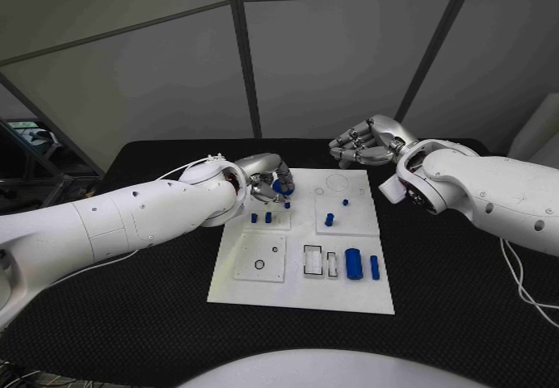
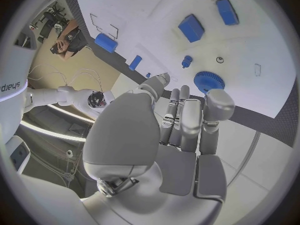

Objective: Assemble the parts on the task board

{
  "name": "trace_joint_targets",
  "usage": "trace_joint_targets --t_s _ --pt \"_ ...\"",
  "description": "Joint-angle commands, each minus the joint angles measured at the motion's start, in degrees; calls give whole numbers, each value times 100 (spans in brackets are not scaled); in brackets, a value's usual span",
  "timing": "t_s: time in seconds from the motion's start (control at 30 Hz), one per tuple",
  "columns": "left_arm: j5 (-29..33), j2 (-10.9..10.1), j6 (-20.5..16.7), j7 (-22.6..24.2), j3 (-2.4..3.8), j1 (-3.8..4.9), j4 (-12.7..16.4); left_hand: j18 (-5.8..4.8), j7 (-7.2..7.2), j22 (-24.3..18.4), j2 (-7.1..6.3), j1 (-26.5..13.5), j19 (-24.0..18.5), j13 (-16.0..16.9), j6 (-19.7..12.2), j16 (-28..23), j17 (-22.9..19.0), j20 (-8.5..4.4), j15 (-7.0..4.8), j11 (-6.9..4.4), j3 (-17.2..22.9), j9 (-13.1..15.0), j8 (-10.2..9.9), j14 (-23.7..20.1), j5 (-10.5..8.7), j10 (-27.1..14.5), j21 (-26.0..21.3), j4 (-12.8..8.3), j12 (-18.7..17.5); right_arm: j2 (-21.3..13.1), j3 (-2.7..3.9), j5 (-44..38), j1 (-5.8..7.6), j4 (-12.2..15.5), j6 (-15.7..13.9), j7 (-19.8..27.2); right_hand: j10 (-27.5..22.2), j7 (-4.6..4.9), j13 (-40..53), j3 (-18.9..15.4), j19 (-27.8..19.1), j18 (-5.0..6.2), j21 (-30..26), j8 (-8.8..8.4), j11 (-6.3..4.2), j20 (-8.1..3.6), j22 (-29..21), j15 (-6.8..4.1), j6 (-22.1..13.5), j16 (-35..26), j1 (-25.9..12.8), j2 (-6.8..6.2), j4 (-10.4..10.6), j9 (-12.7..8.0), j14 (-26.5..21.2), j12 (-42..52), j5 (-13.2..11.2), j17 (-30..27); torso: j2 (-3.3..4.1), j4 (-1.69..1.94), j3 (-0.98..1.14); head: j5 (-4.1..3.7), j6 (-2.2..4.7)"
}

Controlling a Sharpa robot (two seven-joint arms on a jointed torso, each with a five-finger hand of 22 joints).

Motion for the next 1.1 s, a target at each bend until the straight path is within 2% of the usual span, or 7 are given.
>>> trace_joint_targets --t_s 0.03,0.23,0.77,1.1 --pt "-595 61 197 -92 -3 7 -60 -181 -4 166 6 -55 136 -67 58 142 94 -9 -15 2 -25 -53 -42 92 -38 67 180 13 -47 10 3 -6 9 8 14 52 -40 9 -7 29 9 60 -30 -26 -6 20 -9 18 -50 -17 -45 13 1 -4 -25 -7 38 -5 1 -4 2 0 -1" --pt "-760 176 366 -239 -8 5 -183 -238 -15 392 6 -77 325 -150 114 211 84 -28 -36 -10 -39 -120 -75 170 -40 123 422 11 -106 12 3 -6 9 12 12 50 -40 9 -7 29 9 60 -30 -26 -6 20 -9 18 -50 -17 -45 13 1 -4 -25 -7 38 -5 -2 1 3 -12 -2" --pt "-829 346 633 -355 -12 -16 -366 -282 -31 564 34 -80 478 -230 209 255 54 -52 -61 -31 -38 -173 -83 245 -36 199 602 5 -160 37 3 -6 9 5 16 52 -40 9 -7 29 9 60 -30 -26 -6 20 -9 18 -50 -17 -45 13 1 -4 -25 -7 38 -5 -5 6 1 -24 -8" --pt "-843 433 819 -450 -12 -33 -479 -295 0 614 135 59 550 -324 259 285 13 -77 -79 -37 140 -242 -125 304 -17 307 650 -73 -231 45 3 -6 9 7 18 52 -40 9 -7 29 9 60 -30 -26 -6 20 -9 18 -50 -17 -45 13 1 -4 -25 -7 38 -5 -3 3 4 -21 -13"
